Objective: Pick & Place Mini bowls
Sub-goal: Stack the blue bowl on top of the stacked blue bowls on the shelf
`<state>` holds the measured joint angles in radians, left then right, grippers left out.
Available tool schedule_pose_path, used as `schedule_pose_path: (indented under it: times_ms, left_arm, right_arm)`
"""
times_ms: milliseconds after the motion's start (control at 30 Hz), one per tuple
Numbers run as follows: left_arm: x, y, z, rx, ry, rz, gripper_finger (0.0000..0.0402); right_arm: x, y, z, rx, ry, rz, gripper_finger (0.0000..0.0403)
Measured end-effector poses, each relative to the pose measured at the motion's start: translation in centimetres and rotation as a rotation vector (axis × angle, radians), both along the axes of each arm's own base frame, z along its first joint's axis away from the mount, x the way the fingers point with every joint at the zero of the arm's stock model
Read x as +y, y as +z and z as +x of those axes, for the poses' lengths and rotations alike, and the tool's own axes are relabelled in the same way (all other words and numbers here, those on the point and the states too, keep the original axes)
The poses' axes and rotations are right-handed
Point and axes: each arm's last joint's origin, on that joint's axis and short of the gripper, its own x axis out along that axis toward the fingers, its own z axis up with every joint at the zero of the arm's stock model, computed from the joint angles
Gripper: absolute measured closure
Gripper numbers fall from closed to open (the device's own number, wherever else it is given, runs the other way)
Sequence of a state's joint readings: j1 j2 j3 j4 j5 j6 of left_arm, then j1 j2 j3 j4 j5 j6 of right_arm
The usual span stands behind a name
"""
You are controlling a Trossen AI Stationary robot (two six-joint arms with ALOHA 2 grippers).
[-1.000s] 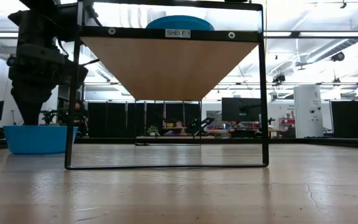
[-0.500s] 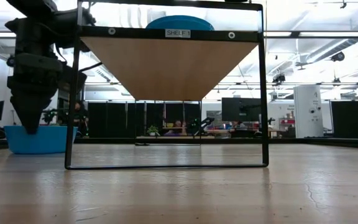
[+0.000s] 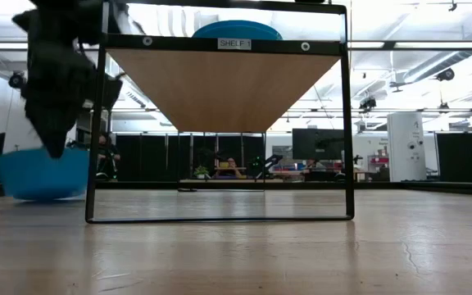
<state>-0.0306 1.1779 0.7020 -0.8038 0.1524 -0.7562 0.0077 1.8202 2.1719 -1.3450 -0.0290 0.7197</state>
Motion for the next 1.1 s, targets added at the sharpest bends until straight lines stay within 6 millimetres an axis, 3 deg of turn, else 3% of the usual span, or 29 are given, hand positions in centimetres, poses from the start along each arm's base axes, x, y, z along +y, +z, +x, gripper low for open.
schedule_pose_path:
  times_ms: [333, 633, 867, 1100]
  left_arm:
    - [-0.5, 8.1, 0.3, -0.169, -0.014, 0.002, 0.0401]
    - [-1.0, 16.6, 1.3, -0.43, -0.025, 0.041, 0.0401]
    - [-1.4, 20.8, 4.6, -0.536, -0.082, 0.135, 0.0401]
    - [-2.1, 22.8, 9.2, -0.593, -0.228, 0.248, 0.0401]
  right_arm:
    - [0.2, 2.4, -1.4, -0.143, 0.013, -0.1, 0.0394]
    - [0.5, 5.5, -4.8, -0.252, 0.004, -0.261, 0.0394]
    - [0.8, 6.0, -6.3, -0.257, -0.077, -0.398, 0.0394]
    - [0.9, 5.8, -7.2, -0.237, -0.078, -0.409, 0.0394]
